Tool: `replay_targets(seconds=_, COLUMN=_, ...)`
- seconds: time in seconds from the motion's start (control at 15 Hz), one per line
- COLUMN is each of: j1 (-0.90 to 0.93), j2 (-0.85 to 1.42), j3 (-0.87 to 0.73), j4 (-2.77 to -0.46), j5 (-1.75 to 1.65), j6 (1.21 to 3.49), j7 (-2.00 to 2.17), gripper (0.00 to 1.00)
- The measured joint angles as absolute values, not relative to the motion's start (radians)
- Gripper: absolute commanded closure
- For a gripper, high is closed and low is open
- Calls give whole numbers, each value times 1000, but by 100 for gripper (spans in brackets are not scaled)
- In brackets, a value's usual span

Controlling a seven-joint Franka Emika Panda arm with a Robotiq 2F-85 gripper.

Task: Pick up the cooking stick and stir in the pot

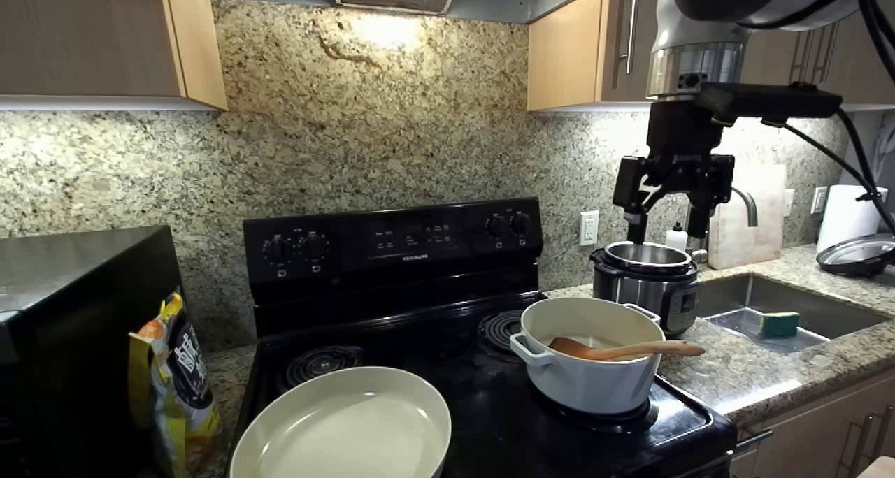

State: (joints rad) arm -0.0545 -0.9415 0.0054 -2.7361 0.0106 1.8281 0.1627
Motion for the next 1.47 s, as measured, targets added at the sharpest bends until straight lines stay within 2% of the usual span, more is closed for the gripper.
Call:
replay_targets(seconds=0.8, j1=-70, j2=-916, j3=-31, j4=-2763, j5=8, j6=1843, j7=145, gripper=0)
replay_targets(seconds=1.47, j1=-119, j2=-706, j3=-146, j4=-2777, j5=-11, j6=1975, j7=35, gripper=0)
